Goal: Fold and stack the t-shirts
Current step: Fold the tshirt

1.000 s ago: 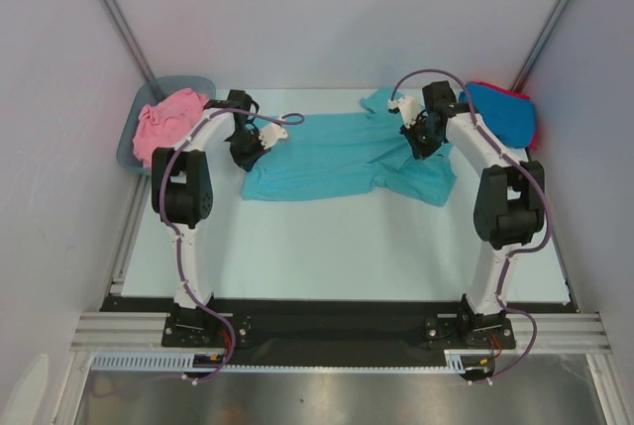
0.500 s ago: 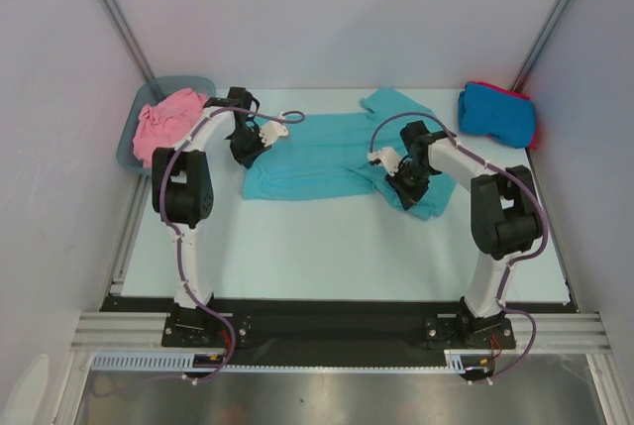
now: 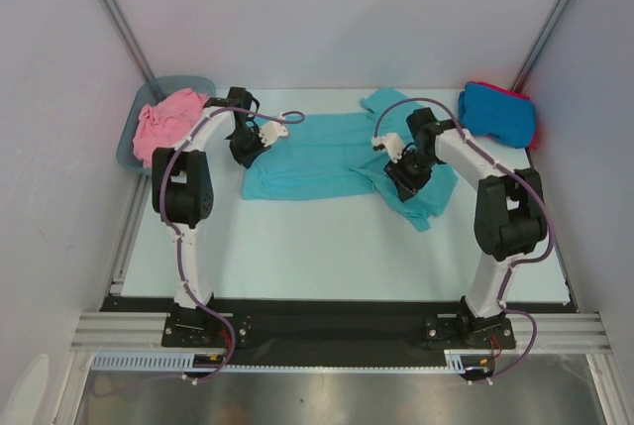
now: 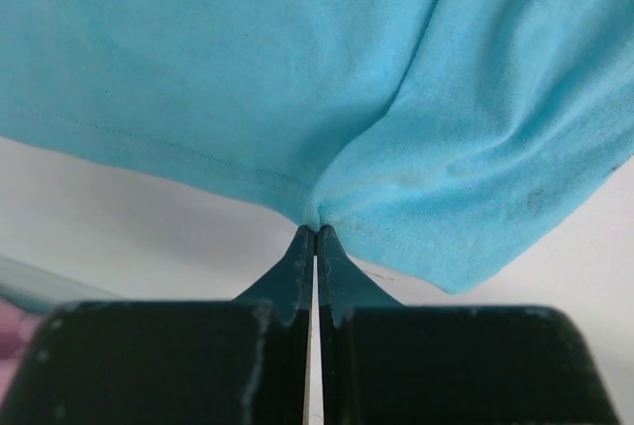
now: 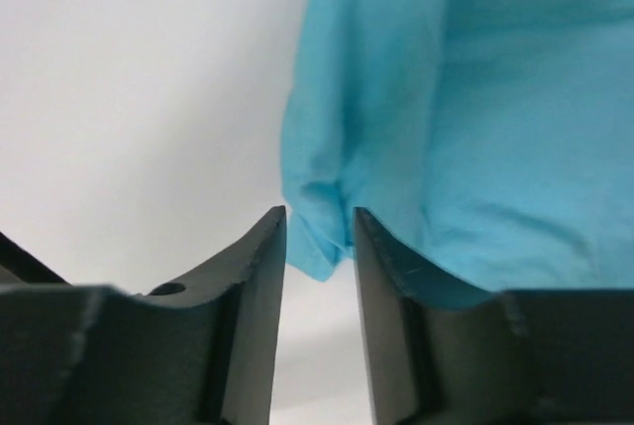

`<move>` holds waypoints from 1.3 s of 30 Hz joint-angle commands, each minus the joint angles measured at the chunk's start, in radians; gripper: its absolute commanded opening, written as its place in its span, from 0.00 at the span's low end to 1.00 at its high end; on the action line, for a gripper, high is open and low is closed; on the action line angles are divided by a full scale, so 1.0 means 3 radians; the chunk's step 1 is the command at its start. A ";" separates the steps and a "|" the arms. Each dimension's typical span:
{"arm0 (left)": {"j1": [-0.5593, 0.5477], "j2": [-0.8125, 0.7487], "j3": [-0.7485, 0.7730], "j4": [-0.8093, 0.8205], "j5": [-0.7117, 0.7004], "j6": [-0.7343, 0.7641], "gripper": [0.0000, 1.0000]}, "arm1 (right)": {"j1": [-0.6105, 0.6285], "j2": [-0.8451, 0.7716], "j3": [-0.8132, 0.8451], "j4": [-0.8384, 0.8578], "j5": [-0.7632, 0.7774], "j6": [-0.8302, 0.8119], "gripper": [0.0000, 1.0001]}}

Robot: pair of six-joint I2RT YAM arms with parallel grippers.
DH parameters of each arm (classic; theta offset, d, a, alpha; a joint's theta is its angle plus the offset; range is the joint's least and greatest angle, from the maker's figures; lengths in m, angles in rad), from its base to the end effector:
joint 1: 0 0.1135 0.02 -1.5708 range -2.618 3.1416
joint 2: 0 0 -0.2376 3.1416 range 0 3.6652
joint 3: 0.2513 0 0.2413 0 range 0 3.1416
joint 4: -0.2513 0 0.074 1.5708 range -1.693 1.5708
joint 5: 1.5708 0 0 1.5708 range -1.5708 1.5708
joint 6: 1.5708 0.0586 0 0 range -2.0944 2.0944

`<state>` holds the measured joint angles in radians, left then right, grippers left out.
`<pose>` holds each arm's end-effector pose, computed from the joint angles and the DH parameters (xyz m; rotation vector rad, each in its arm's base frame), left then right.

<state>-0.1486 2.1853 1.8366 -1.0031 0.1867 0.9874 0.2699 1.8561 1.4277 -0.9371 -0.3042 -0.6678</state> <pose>0.4194 -0.0738 0.1557 1.5655 2.3984 -0.1167 0.3335 0.1105 0.1718 -1.3318 2.5295 0.3713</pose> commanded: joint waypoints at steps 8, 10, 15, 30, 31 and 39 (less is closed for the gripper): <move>-0.0026 -0.0079 0.0142 0.0025 0.0017 0.0007 0.01 | -0.0592 -0.0081 -0.0063 -0.0562 -0.0735 0.0054 0.19; -0.0026 -0.0080 0.0142 0.0025 0.0012 0.0007 0.01 | -0.0633 -0.0092 -0.0090 -0.0629 -0.0755 0.0027 0.19; -0.0026 -0.0100 0.0142 0.0020 0.0001 -0.0004 0.00 | -0.0756 -0.0133 -0.0208 -0.0982 -0.0888 -0.0202 0.19; -0.0031 -0.0146 0.0065 0.0030 -0.0004 -0.0106 0.00 | -0.0869 -0.0128 -0.0658 -0.0855 -0.0765 -0.0177 0.31; -0.0031 -0.0156 0.0055 0.0045 0.0006 -0.0121 0.00 | -0.0874 -0.0118 -0.0663 -0.0834 -0.0760 -0.0162 0.31; -0.0052 -0.0233 -0.0017 0.0092 0.0027 -0.0142 0.00 | -0.0961 0.0061 -0.0725 -0.0232 -0.0403 0.0164 0.31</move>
<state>-0.1505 2.1841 1.8381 -0.9928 0.1783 0.9642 0.0013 1.8568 1.2106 -1.1084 -0.4801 -0.6781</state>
